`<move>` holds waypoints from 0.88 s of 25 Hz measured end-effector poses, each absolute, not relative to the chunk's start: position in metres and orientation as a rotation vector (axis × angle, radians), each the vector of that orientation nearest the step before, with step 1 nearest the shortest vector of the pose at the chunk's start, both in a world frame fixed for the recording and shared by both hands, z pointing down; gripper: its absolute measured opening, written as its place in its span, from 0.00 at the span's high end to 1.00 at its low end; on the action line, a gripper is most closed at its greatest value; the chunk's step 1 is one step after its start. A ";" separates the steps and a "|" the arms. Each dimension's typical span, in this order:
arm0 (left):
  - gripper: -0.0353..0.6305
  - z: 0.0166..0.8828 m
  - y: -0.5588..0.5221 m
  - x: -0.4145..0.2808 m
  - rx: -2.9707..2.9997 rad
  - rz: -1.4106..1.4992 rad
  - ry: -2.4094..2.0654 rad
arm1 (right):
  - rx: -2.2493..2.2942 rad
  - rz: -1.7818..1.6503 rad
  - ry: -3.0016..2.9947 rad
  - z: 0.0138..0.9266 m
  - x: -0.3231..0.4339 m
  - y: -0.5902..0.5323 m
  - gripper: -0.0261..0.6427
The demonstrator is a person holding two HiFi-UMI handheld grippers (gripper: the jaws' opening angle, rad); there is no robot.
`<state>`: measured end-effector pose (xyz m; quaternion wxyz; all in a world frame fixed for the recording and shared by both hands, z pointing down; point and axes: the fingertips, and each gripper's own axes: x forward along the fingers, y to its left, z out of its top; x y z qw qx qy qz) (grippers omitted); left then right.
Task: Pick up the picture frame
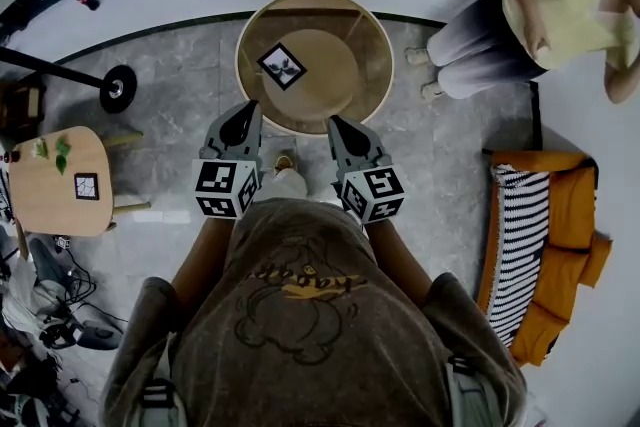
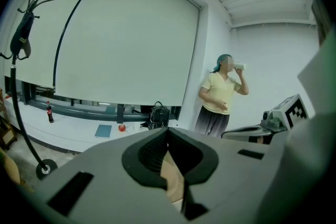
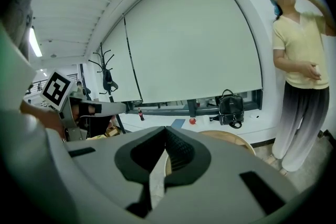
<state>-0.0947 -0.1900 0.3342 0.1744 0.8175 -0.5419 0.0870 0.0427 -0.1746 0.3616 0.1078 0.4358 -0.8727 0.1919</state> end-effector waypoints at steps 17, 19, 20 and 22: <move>0.92 0.340 -0.258 -0.114 2.247 0.269 -1.585 | 1.221 0.562 -2.586 0.366 0.033 -0.261 0.94; 0.92 0.343 -0.264 -0.115 2.227 0.264 -1.596 | 1.202 0.573 -2.588 0.368 0.030 -0.267 0.94; 0.92 0.345 -0.267 -0.116 2.216 0.261 -1.602 | 1.194 0.575 -2.590 0.369 0.029 -0.271 0.94; 0.92 0.351 -0.274 -0.117 2.195 0.256 -1.614 | 1.179 0.573 -2.590 0.374 0.028 -0.279 0.94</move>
